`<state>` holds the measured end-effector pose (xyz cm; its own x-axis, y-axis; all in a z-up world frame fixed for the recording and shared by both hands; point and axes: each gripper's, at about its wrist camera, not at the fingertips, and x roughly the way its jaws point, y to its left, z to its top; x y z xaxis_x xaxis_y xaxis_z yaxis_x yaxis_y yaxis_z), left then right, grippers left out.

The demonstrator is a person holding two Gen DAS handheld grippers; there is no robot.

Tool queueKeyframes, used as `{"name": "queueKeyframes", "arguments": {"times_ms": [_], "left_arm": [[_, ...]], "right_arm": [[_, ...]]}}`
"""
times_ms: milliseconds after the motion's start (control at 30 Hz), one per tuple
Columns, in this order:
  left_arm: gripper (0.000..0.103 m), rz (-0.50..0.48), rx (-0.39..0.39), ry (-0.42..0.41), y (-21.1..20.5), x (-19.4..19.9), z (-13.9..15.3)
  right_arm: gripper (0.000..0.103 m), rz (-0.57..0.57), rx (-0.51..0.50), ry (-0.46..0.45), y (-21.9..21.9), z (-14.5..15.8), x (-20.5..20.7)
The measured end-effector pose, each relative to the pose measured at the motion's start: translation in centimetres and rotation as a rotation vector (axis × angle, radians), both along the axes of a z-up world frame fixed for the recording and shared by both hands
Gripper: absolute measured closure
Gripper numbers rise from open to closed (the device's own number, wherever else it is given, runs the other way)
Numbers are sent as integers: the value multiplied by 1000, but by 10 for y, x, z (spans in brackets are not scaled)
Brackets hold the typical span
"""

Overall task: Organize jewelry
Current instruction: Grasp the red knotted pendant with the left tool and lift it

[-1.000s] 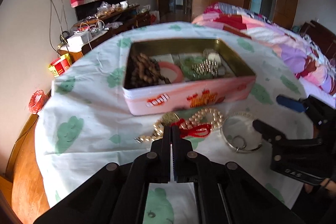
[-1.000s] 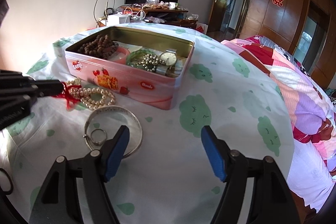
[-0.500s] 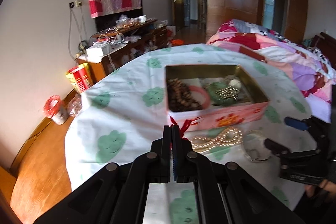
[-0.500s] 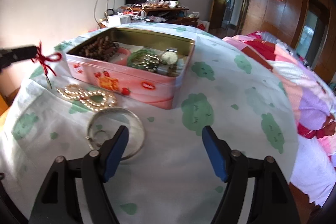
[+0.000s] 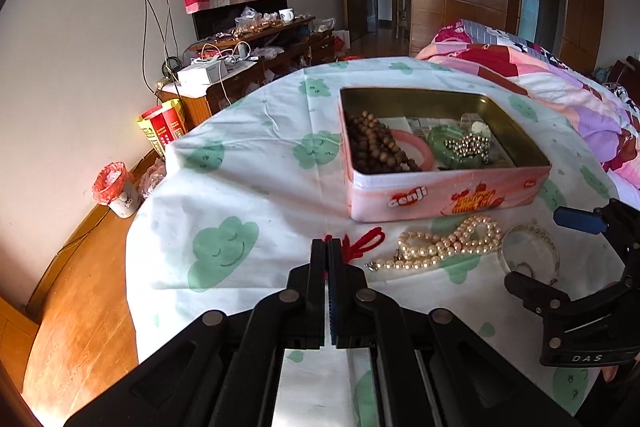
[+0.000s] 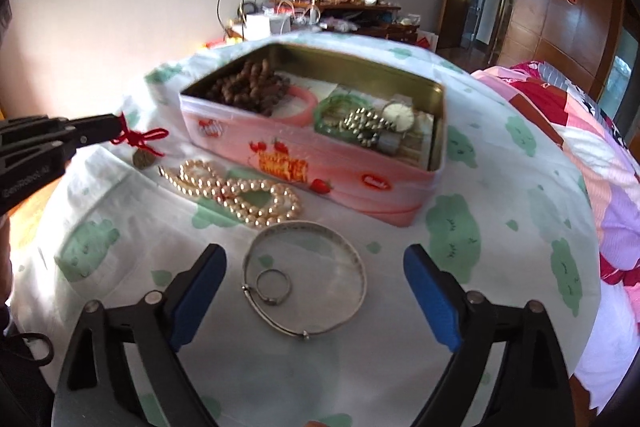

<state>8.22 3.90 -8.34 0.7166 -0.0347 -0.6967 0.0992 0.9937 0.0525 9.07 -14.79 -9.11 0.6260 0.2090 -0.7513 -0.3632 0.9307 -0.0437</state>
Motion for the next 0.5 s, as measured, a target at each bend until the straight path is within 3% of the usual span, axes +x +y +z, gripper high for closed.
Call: {"name": "queueKeyframes", "arguments": {"times_ms": [133, 267, 467, 500], "left_arm": [[103, -4, -6, 17, -2, 0, -6], [103, -8, -6, 19, -3, -1, -7], [103, -14, -8, 22, -4, -1, -7], [103, -15, -9, 24, -4, -1, -8]], "right_arm": [[11, 2, -45, 41, 5, -6, 5], [11, -3, -27, 58, 1, -6, 6], [34, 23, -3, 43, 2, -5, 0], [34, 23, -6, 38, 2, -5, -1]]}}
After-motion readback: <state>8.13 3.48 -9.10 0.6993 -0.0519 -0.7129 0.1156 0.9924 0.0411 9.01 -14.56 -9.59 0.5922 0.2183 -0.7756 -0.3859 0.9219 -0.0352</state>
